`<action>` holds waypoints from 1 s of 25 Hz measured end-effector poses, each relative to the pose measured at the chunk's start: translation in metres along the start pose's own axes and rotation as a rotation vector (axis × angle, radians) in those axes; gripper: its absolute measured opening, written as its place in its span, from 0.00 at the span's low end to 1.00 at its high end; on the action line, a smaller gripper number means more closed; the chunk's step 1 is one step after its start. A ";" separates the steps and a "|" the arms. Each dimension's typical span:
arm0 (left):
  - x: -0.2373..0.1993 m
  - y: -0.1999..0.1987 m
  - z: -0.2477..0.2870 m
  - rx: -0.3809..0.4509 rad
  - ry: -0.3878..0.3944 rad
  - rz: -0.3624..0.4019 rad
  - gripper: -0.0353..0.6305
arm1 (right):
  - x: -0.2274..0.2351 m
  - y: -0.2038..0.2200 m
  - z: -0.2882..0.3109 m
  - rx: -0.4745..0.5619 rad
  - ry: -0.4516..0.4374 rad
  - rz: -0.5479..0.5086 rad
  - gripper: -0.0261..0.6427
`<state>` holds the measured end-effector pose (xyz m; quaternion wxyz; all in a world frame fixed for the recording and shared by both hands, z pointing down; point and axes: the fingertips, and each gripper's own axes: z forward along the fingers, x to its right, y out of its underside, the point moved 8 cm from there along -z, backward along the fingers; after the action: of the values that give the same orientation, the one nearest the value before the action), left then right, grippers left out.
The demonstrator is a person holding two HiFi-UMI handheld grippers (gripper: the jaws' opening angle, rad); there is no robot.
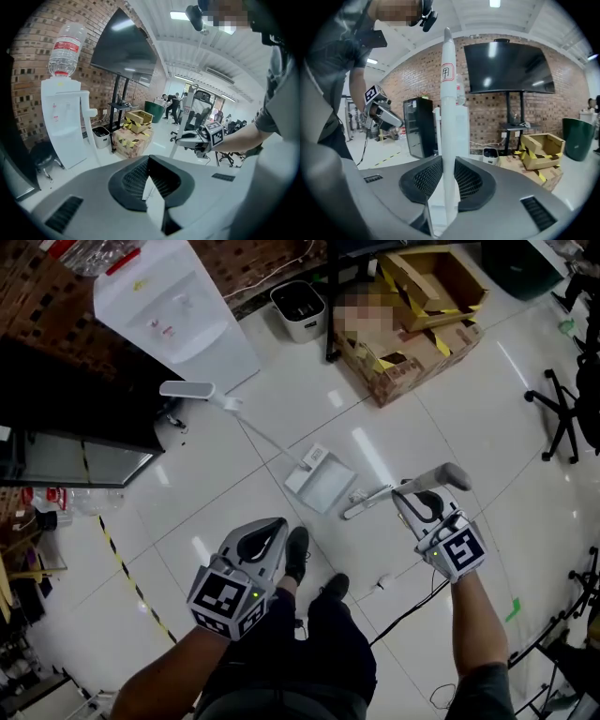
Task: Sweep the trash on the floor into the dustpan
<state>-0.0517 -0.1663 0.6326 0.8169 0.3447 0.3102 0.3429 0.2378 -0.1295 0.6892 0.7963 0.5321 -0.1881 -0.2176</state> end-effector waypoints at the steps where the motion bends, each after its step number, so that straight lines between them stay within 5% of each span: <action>1: -0.004 -0.001 0.000 0.004 -0.005 -0.002 0.06 | -0.002 -0.005 0.012 -0.008 -0.043 -0.011 0.20; 11: -0.069 0.006 -0.020 0.052 -0.106 -0.089 0.06 | -0.041 -0.045 0.136 -0.040 -0.298 -0.083 0.20; 25: -0.101 0.016 -0.062 0.088 -0.190 -0.141 0.06 | -0.090 -0.088 0.195 0.040 -0.393 -0.079 0.20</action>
<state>-0.1612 -0.2142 0.6369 0.8487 0.3884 0.2697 0.2368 0.0459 -0.2595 0.6719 0.7245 0.5020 -0.3233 -0.3444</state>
